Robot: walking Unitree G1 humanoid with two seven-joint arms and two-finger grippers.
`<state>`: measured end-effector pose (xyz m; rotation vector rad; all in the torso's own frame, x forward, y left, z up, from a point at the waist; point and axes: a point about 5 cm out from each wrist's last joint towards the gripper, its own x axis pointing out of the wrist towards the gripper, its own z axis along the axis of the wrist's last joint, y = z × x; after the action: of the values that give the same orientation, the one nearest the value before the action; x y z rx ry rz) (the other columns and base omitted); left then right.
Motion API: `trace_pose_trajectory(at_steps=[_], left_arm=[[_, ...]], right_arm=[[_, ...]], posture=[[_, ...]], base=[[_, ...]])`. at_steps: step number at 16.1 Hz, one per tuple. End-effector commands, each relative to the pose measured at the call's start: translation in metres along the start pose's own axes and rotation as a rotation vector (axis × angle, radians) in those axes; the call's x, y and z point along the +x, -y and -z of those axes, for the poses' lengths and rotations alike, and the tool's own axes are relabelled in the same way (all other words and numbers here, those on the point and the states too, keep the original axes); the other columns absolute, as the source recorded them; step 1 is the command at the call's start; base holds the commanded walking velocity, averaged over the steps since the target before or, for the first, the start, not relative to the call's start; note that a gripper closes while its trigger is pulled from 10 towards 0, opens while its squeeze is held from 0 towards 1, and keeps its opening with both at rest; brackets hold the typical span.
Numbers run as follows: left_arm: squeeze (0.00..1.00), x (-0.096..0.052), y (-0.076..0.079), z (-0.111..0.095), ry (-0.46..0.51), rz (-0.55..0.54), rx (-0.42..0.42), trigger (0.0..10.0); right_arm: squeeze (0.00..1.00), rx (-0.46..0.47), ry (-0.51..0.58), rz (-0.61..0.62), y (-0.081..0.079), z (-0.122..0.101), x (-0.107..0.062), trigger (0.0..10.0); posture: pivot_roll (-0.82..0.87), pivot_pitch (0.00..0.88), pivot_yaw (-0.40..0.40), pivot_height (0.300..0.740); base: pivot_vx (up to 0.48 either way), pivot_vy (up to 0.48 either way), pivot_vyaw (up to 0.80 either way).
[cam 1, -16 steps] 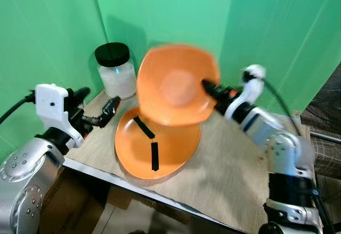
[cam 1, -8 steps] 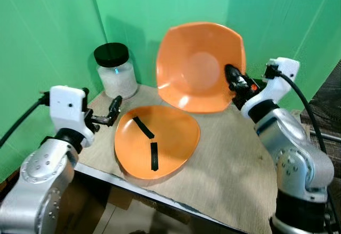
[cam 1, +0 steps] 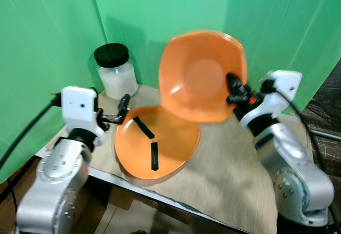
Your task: Setting the table
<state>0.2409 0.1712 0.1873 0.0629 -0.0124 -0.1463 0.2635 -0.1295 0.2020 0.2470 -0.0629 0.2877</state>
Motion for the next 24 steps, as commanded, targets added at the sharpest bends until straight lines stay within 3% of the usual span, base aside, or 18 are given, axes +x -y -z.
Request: trace_pose_trajectory(at_steps=[1,19,24], left_arm=[[0.00,-0.0004,0.0011,-0.0029,0.016,-0.009,0.013,10.0],[0.00,-0.0004,0.0014,-0.0024,0.016,-0.014,0.007,10.0],[0.00,-0.0013,0.0040,0.0015,-0.006,-0.003,0.009,10.0]], right_arm=[[0.00,-0.005,0.053,-0.028,-0.0063,-0.0097,-0.0010,10.0],[0.00,-0.008,0.046,-0.036,-0.0079,-0.0090,-0.0002,10.0],[0.00,-0.022,0.014,-0.036,-0.0081,-0.0032,0.0019,10.0]], posture=[[-0.04,0.000,0.070,0.740],[-0.04,0.000,0.068,0.740],[-0.04,0.000,0.062,0.740]], base=[[0.000,0.000,0.00],[0.000,0.000,0.00],[-0.373,0.000,0.00]])
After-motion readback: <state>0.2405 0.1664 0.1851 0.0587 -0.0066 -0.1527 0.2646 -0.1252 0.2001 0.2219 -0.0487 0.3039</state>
